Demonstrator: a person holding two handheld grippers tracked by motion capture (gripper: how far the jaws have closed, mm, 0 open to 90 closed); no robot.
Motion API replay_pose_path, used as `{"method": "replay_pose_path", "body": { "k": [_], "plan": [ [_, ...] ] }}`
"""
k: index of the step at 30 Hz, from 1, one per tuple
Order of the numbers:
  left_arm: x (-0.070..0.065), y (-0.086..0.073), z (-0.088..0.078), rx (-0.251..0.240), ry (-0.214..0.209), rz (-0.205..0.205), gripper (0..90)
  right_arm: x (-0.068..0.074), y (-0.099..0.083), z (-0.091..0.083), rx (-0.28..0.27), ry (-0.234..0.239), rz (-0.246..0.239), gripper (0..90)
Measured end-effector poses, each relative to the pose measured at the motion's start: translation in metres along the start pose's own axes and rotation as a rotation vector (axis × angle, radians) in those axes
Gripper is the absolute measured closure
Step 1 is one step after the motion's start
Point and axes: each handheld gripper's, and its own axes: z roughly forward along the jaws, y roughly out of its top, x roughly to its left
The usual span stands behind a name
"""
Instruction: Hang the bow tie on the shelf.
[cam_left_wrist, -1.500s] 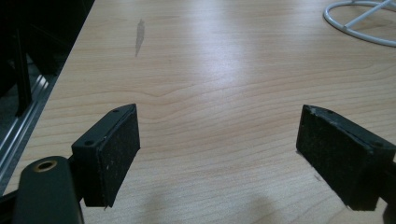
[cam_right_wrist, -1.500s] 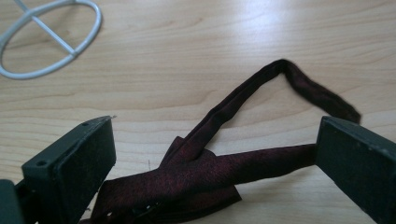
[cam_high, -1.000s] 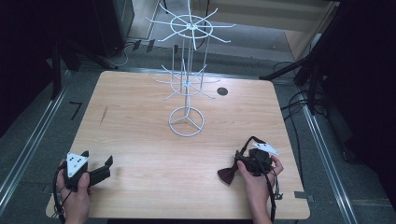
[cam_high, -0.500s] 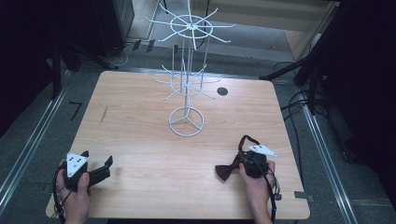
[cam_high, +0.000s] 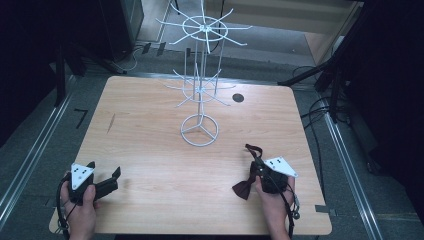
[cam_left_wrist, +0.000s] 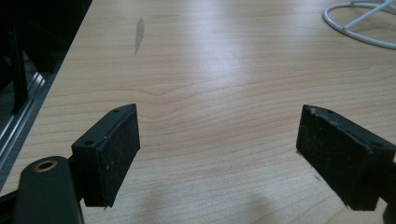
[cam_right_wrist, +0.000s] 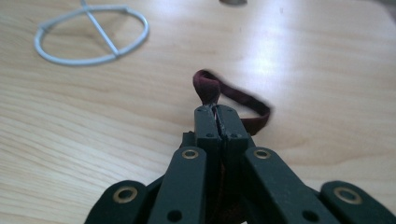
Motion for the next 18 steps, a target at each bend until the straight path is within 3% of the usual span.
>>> {"method": "replay_pose_path", "body": {
  "k": [6, 12, 18],
  "plan": [
    [0.0, 0.0, 0.0, 0.002, 0.001, 0.004, 14.4, 0.011, 0.013, -0.015, -0.085, 0.017, -0.033, 89.7],
    [0.0, 0.0, 0.0, 0.002, 0.001, 0.004, 14.4, 0.021, 0.025, -0.025, -0.134, 0.04, -0.05, 89.7],
    [0.0, 0.0, 0.0, -0.001, 0.001, 0.005, 14.4, 0.029, 0.038, -0.032, -0.187, 0.059, -0.037, 89.7]
  ]
}}
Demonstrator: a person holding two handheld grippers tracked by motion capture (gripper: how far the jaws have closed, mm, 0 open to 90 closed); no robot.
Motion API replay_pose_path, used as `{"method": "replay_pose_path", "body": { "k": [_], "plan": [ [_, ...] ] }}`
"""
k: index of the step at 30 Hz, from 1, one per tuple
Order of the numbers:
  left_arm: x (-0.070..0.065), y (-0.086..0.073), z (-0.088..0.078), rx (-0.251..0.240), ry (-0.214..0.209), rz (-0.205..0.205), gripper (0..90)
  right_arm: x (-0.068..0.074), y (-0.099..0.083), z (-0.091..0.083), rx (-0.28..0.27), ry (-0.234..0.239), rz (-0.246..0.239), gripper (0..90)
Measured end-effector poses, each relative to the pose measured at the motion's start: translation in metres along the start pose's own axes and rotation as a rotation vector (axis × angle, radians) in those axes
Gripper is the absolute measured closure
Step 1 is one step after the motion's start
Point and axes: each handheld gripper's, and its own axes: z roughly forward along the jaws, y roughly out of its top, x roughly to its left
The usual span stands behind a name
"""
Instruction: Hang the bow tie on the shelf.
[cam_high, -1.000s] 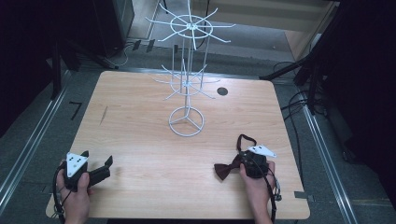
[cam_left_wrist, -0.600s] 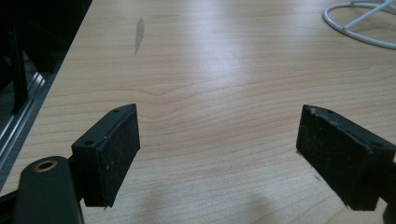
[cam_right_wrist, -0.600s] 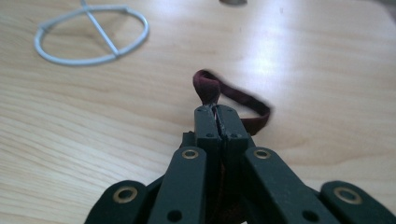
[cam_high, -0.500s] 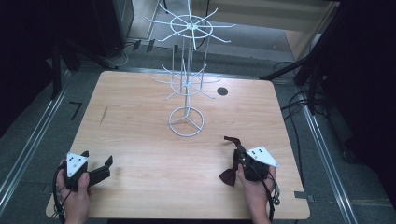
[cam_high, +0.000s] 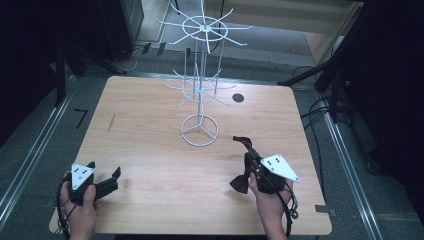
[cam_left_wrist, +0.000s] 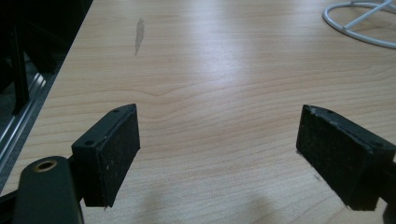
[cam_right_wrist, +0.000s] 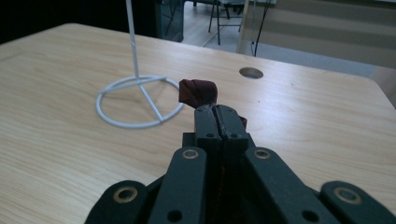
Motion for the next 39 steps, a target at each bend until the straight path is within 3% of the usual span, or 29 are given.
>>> {"method": "replay_pose_path", "body": {
  "k": [18, 32, 39],
  "plan": [
    [0.0, 0.0, 0.0, 0.0, -0.001, -0.002, 14.4, 0.028, 0.048, 0.007, -0.092, 0.093, -0.003, 89.7],
    [0.0, 0.0, 0.0, 0.001, -0.003, -0.005, 14.4, 0.048, 0.089, 0.015, -0.14, 0.118, -0.015, 89.6],
    [0.0, 0.0, 0.0, 0.0, -0.002, -0.006, 14.4, 0.056, 0.101, 0.013, -0.176, 0.126, -0.028, 89.6]
  ]
}}
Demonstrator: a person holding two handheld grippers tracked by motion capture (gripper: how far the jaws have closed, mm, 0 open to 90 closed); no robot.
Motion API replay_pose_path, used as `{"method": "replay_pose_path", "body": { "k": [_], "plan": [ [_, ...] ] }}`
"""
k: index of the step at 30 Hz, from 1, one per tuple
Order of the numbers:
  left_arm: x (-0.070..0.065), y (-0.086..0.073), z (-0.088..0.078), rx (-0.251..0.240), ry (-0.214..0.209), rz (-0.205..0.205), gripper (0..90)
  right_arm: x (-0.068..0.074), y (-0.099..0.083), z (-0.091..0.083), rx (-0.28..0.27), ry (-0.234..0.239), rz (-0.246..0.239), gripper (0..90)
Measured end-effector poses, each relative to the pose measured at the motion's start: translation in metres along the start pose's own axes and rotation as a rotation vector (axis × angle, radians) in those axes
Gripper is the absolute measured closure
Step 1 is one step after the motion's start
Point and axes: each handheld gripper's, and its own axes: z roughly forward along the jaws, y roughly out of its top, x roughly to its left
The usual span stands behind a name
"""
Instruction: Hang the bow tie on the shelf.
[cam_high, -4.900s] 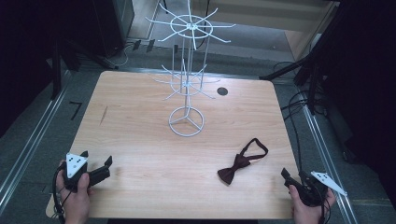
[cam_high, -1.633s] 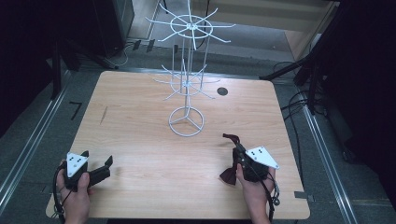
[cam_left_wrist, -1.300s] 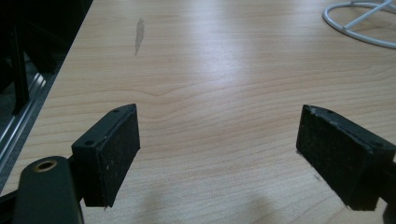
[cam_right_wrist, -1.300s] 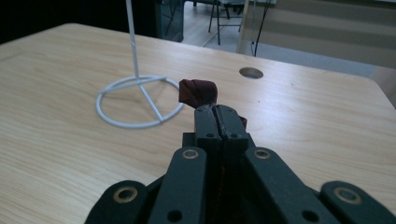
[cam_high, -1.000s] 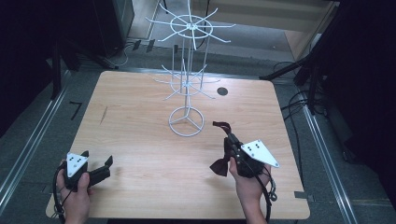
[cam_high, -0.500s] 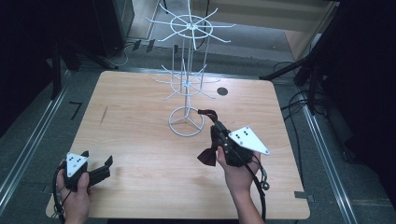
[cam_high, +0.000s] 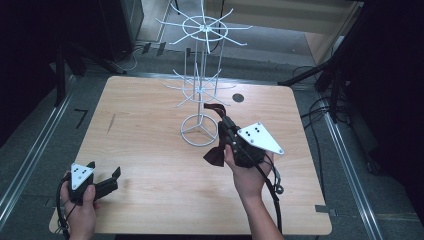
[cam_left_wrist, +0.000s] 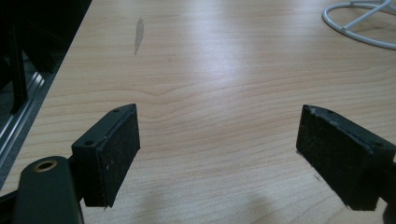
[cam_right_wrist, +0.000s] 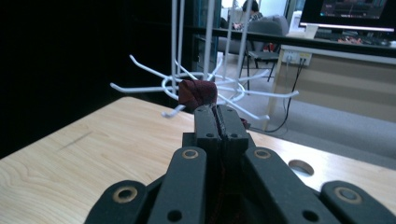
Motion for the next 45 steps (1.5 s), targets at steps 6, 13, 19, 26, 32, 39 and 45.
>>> {"method": "replay_pose_path", "body": {
  "k": [6, 13, 19, 26, 32, 39, 45],
  "plan": [
    [0.0, 0.0, 0.0, 0.002, -0.001, 0.0, 14.4, 0.013, 0.005, -0.001, -0.025, 0.024, -0.03, 89.6],
    [0.0, 0.0, 0.0, 0.001, 0.0, 0.002, 14.4, 0.03, -0.006, 0.003, -0.014, 0.049, -0.107, 89.5],
    [0.0, 0.0, 0.0, 0.002, 0.0, 0.002, 14.4, 0.039, -0.027, 0.017, 0.056, 0.056, -0.157, 89.4],
    [0.0, 0.0, 0.0, 0.002, 0.0, 0.002, 14.4, 0.038, -0.044, 0.035, 0.129, 0.061, -0.153, 89.3],
    [0.0, 0.0, 0.0, 0.0, -0.001, -0.003, 14.4, 0.033, -0.055, 0.054, 0.202, 0.067, -0.124, 89.1],
    [0.001, 0.0, 0.0, 0.0, -0.003, -0.001, 14.4, 0.024, -0.069, 0.074, 0.28, 0.08, -0.045, 87.6],
    [0.001, 0.0, 0.0, 0.005, -0.004, 0.0, 14.4, 0.018, -0.071, 0.078, 0.287, 0.117, 0.021, 64.1]
  ]
}}
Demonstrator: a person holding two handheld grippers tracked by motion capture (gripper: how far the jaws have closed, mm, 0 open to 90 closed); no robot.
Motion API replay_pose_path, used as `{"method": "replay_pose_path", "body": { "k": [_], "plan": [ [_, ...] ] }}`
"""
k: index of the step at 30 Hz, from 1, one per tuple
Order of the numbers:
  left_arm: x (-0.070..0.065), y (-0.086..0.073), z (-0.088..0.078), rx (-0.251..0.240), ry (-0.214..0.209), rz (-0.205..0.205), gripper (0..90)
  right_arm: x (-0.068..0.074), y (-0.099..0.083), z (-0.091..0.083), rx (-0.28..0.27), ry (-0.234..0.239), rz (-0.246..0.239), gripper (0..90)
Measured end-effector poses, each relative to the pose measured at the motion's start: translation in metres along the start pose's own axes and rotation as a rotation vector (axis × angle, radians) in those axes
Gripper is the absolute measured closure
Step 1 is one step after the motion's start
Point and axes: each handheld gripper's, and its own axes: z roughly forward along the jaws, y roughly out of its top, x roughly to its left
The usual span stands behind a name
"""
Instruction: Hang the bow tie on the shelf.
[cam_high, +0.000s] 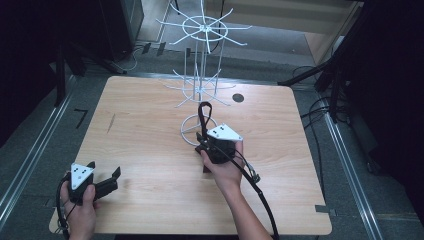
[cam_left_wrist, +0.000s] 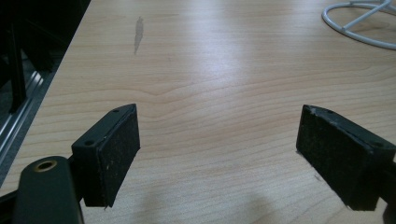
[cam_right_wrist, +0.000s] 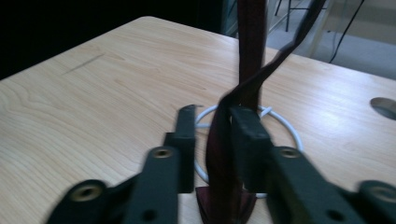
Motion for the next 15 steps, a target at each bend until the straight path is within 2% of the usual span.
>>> {"method": "replay_pose_path", "body": {
  "k": [3, 6, 7, 10, 15],
  "plan": [
    [0.0, 0.0, 0.0, -0.003, 0.001, -0.001, 14.3, 0.0, -0.001, -0.001, -0.007, -0.006, 0.004, 51.5],
    [0.0, 0.0, 0.0, -0.003, 0.002, 0.0, 14.4, -0.003, -0.003, -0.005, -0.02, 0.019, 0.031, 42.8],
    [0.0, 0.0, 0.0, -0.003, 0.002, 0.0, 14.4, -0.003, -0.003, -0.005, -0.02, 0.019, 0.031, 42.8],
    [0.0, 0.0, 0.0, -0.002, 0.002, 0.001, 14.4, -0.009, -0.006, -0.013, -0.035, 0.047, 0.072, 37.1],
    [0.0, 0.0, 0.0, -0.003, 0.003, 0.002, 14.4, -0.017, -0.009, -0.022, -0.046, 0.049, 0.084, 31.9]
  ]
}}
